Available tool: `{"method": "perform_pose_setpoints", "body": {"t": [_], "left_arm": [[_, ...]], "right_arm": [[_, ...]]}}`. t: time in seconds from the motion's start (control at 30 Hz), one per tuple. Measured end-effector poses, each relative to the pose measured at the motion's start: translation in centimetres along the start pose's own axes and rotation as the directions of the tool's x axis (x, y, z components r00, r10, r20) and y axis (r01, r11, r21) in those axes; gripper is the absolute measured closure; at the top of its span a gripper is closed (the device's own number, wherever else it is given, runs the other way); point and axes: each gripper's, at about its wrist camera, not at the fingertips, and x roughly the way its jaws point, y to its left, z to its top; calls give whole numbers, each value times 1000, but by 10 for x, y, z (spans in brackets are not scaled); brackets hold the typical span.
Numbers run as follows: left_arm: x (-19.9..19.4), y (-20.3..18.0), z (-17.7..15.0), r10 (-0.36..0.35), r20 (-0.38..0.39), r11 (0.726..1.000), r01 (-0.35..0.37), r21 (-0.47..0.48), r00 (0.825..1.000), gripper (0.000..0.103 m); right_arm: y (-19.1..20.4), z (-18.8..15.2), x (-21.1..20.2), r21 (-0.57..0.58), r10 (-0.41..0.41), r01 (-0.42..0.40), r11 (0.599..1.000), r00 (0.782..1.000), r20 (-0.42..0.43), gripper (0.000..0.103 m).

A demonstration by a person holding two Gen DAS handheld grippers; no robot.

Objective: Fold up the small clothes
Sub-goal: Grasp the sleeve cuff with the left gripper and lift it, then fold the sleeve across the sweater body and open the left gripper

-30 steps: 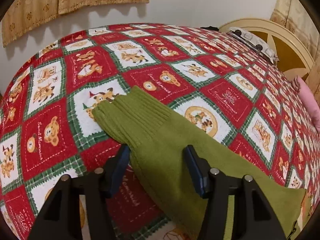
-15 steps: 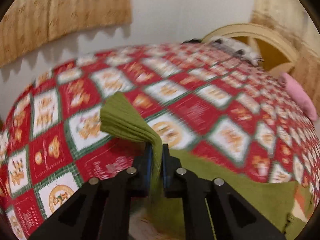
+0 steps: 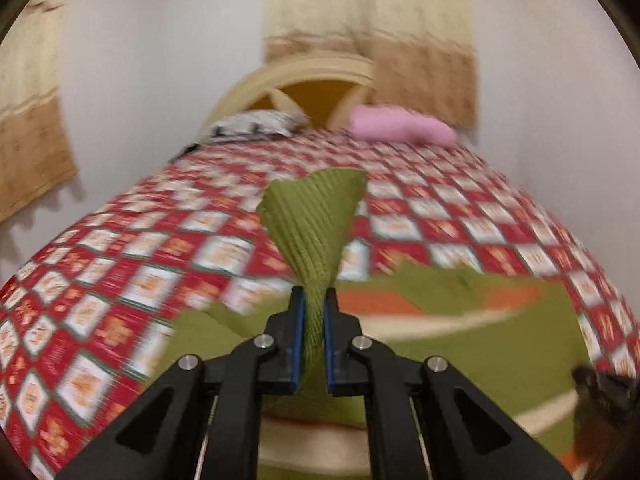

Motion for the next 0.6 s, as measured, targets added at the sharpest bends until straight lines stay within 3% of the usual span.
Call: {"method": "perform_pose_setpoints", "body": {"t": [0.13, 0.23, 0.3, 0.33, 0.37, 0.4, 0.43, 0.47, 0.6], "left_arm": [[21, -49, -26, -33, -108, 995, 43, 89, 994, 94], [38, -63, -38, -30, -203, 990, 56, 126, 979, 93], [42, -65, -39, -24, -249, 990, 57, 126, 968, 85], [43, -60, -38, -39, -266, 992, 70, 109, 963, 78], [41, -57, -39, -45, -273, 992, 75, 98, 961, 58], [37, -49, -39, -46, -273, 994, 71, 83, 961, 44], [32, -41, -40, -43, -263, 996, 64, 70, 964, 22], [20, -26, -41, -35, -229, 998, 47, 48, 973, 14], [-9, 18, -53, 6, -164, 1000, -8, -15, 986, 9]], "right_arm": [[-1, 0, 0, 1, 2, -2, 1000, 1000, 0, 101], [-1, 0, -1, 6, 6, -6, 1000, 1000, 1, 101], [0, 1, 0, 9, 8, -8, 1000, 1000, 1, 101], [0, 1, 0, 8, 8, -8, 1000, 1000, 1, 101], [-1, 1, 0, 8, 8, -8, 1000, 1000, 1, 101], [0, 1, 0, 8, 8, -8, 1000, 1000, 0, 101], [-1, 0, 0, 10, 10, -10, 1000, 1000, 0, 101], [-1, 1, 0, 15, 14, -14, 1000, 1000, -1, 101], [-2, 7, -2, 50, 24, -23, 998, 999, -27, 101]]}}
